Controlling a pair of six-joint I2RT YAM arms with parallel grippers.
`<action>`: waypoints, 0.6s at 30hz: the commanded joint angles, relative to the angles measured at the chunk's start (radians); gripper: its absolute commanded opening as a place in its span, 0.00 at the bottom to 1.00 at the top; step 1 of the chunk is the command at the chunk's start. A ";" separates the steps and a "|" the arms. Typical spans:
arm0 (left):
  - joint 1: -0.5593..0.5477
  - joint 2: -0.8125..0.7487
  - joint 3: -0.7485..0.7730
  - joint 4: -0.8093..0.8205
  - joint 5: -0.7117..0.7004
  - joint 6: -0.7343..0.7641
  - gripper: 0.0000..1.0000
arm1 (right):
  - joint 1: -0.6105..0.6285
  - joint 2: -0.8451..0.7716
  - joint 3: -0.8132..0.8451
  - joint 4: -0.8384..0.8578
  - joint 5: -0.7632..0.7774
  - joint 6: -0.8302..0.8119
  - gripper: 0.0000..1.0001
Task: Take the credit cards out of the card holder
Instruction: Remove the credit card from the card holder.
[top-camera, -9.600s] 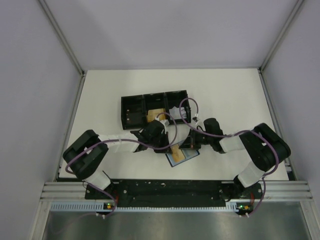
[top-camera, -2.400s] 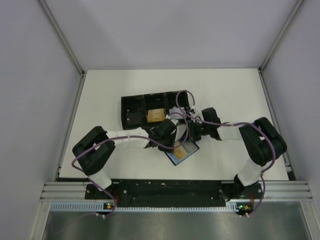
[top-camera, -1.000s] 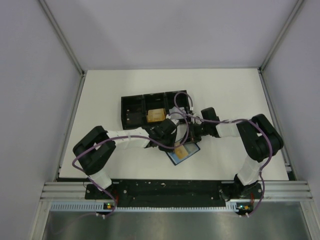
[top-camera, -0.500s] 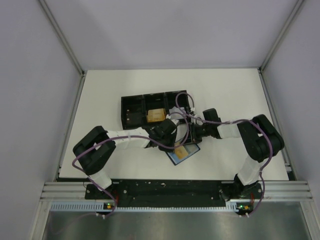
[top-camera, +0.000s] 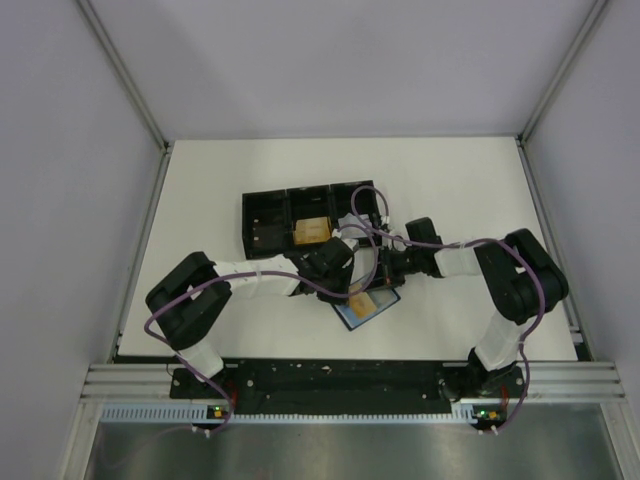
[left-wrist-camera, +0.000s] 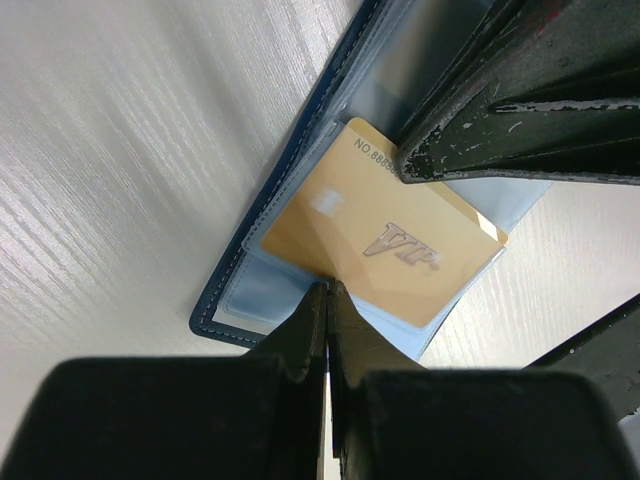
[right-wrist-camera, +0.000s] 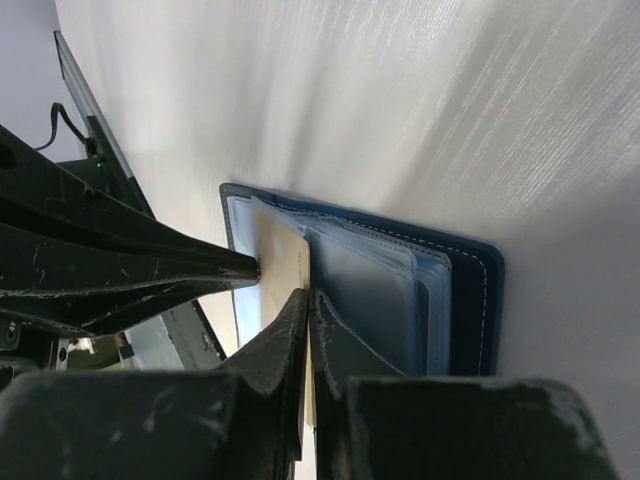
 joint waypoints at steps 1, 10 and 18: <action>-0.005 0.046 -0.046 -0.106 -0.022 0.025 0.00 | -0.032 -0.031 0.005 -0.047 0.084 -0.062 0.00; -0.005 0.038 -0.049 -0.105 -0.022 0.024 0.00 | -0.055 -0.066 0.034 -0.084 0.124 -0.091 0.00; -0.005 0.038 -0.049 -0.103 -0.022 0.025 0.00 | -0.040 -0.051 0.020 -0.059 0.050 -0.069 0.17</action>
